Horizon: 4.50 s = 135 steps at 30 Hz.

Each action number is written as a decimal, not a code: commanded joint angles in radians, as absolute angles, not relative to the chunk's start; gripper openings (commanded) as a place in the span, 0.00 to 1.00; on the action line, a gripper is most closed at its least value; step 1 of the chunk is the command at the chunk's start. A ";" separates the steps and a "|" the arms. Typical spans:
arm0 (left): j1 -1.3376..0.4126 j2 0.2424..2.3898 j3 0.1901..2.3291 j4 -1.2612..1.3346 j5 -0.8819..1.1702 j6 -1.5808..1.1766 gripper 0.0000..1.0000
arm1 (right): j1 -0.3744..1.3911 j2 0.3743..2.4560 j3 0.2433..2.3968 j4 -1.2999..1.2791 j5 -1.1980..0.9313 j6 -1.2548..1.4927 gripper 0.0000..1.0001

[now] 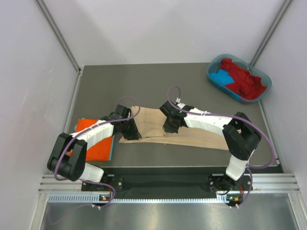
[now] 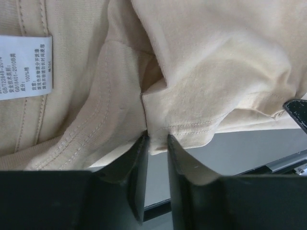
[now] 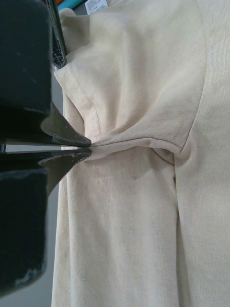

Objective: Fold and stack the t-shirts
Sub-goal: Fold the tshirt

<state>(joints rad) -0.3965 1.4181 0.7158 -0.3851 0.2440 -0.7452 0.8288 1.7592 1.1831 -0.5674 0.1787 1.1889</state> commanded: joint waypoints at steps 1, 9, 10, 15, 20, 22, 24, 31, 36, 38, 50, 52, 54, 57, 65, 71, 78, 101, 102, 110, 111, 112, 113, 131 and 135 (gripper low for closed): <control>-0.402 1.410 0.724 -0.340 0.224 -0.756 0.24 | 0.821 1.743 1.201 -0.549 0.176 1.177 0.00; -0.406 1.391 0.822 -0.459 0.141 -0.726 0.00 | 0.816 1.715 1.190 -0.543 0.158 1.172 0.00; -0.408 1.387 0.825 -0.471 0.135 -0.726 0.00 | 0.816 1.709 1.189 -0.538 0.155 1.170 0.00; -0.416 1.362 0.842 -0.518 0.094 -0.724 0.00 | 0.810 1.698 1.167 -0.517 0.124 1.163 0.00; -0.420 1.344 0.853 -0.551 0.067 -0.723 0.00 | 0.801 1.666 1.143 -0.512 0.121 1.155 0.00; -0.420 1.336 0.859 -0.564 0.069 -0.729 0.00 | 0.795 1.645 1.123 -0.505 0.117 1.155 0.00; -0.422 1.321 0.867 -0.571 0.069 -0.735 0.00 | 0.788 1.625 1.108 -0.492 0.104 1.155 0.00; -0.422 1.304 0.862 -0.586 0.103 -0.773 0.00 | 0.782 1.600 1.060 -0.456 0.065 1.152 0.00; -0.425 1.312 0.816 -0.583 0.109 -0.776 0.00 | 0.782 1.608 1.028 -0.431 0.052 1.146 0.00; -0.428 1.313 0.798 -0.580 0.109 -0.779 0.00 | 0.784 1.612 1.011 -0.425 0.051 1.140 0.00; -0.431 1.413 1.044 -0.747 -0.161 -0.643 0.25 | 0.648 1.569 1.031 -0.468 0.043 0.931 0.31; -0.431 1.469 1.086 -0.704 -0.146 -0.615 0.26 | 0.617 1.566 1.031 -0.442 0.025 0.867 0.32; -0.430 1.518 1.132 -0.683 -0.111 -0.606 0.26 | 0.574 1.578 1.029 -0.401 0.003 0.830 0.31; -0.426 1.620 1.192 -0.657 -0.115 -0.601 0.25 | 0.542 1.600 1.028 -0.347 -0.049 0.749 0.31; -0.396 1.851 1.344 -0.627 -0.202 -0.589 0.25 | 0.473 1.654 0.970 -0.244 -0.077 0.675 0.31; -0.367 1.965 1.436 -0.661 -0.275 -0.592 0.25 | 0.405 1.655 0.907 -0.209 -0.038 0.652 0.31; -0.325 2.085 1.534 -0.684 -0.278 -0.603 0.24 | 0.383 1.592 0.877 -0.164 -0.067 0.638 0.33; -0.203 2.588 2.250 -0.336 0.141 -0.651 0.30 | 0.373 1.296 0.982 -0.262 -0.058 0.572 0.45; -0.192 2.592 2.252 -0.289 0.185 -0.675 0.31 | 0.374 1.296 0.986 -0.267 -0.057 0.568 0.45; -0.167 2.370 2.183 -0.231 0.321 -0.724 0.48 | 0.374 1.217 0.993 -0.325 -0.049 0.531 0.49; -0.158 2.349 2.187 -0.241 0.357 -0.730 0.49 | 0.376 1.204 0.991 -0.328 -0.051 0.532 0.50; -0.140 2.323 2.177 -0.239 0.377 -0.744 0.49 | 0.374 1.177 0.988 -0.336 -0.055 0.532 0.52; -0.134 2.272 2.162 -0.238 0.391 -0.761 0.49 | 0.374 1.164 0.982 -0.340 -0.061 0.532 0.54; -0.132 1.842 1.436 -0.436 0.109 -0.577 0.43 | 0.377 1.034 0.806 -0.635 0.051 0.672 0.65; -0.124 1.908 1.482 -0.492 0.112 -0.578 0.43 | 0.385 1.069 0.755 -0.591 0.011 0.594 0.63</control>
<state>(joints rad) -0.1329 1.8877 1.4284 -0.4782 0.1379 -0.5987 0.3836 1.0580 0.7792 -0.6167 0.0238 0.6441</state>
